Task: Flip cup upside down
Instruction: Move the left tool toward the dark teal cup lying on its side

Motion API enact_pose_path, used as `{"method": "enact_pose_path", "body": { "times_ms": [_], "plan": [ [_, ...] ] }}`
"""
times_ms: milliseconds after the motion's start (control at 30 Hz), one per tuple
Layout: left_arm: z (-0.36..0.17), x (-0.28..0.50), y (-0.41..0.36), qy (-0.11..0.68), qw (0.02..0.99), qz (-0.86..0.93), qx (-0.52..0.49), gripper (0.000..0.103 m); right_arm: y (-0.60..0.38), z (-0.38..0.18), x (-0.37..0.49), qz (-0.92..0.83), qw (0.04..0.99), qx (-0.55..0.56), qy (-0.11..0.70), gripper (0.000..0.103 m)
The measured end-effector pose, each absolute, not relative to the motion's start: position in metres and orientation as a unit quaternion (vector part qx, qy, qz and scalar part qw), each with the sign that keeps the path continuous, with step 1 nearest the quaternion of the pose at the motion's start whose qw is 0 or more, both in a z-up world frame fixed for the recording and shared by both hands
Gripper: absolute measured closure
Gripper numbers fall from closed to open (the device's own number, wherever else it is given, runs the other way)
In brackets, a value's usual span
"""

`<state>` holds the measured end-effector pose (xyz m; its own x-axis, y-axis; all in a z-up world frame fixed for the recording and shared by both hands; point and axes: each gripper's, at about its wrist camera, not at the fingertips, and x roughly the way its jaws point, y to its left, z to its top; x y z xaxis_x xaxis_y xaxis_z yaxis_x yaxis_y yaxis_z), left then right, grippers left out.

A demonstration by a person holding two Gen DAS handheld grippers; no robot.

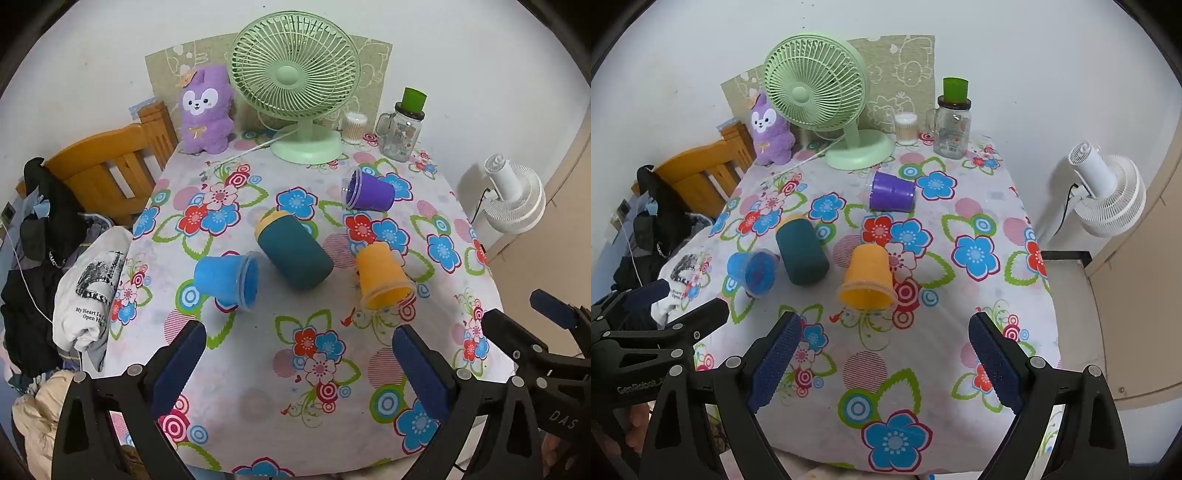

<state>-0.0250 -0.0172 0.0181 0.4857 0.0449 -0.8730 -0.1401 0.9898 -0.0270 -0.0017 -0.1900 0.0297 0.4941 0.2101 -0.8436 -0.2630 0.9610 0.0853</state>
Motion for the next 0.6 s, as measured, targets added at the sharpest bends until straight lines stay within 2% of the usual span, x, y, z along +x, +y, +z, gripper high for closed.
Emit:
{"method": "enact_pose_path", "body": {
  "times_ms": [600],
  "plan": [
    [0.0260,-0.0202,-0.0122,0.496,0.865,0.046,-0.050,0.001,-0.1864,0.0396,0.0044,0.136,0.868,-0.025,0.477,0.010]
  ]
}}
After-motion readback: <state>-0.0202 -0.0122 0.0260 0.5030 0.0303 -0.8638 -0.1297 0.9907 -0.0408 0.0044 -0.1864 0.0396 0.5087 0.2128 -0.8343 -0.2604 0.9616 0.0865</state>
